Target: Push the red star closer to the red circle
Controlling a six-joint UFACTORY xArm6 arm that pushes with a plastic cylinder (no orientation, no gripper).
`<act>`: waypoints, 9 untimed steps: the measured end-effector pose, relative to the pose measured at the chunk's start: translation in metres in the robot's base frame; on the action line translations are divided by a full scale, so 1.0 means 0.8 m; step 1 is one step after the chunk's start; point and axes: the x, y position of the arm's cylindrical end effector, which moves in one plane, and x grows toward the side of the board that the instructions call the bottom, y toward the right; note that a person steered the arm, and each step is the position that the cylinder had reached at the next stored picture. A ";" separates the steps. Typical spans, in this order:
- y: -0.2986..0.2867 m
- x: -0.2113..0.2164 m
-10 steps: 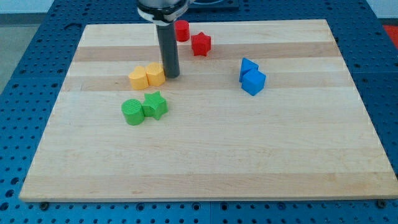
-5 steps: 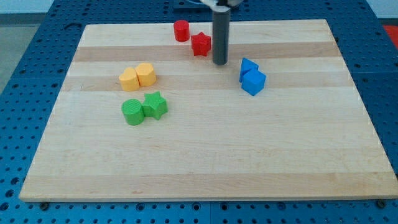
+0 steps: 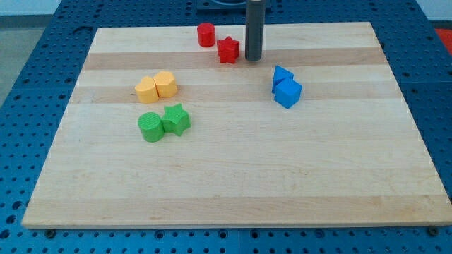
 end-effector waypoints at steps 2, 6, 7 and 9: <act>-0.052 0.004; -0.058 0.017; -0.059 0.007; -0.069 -0.016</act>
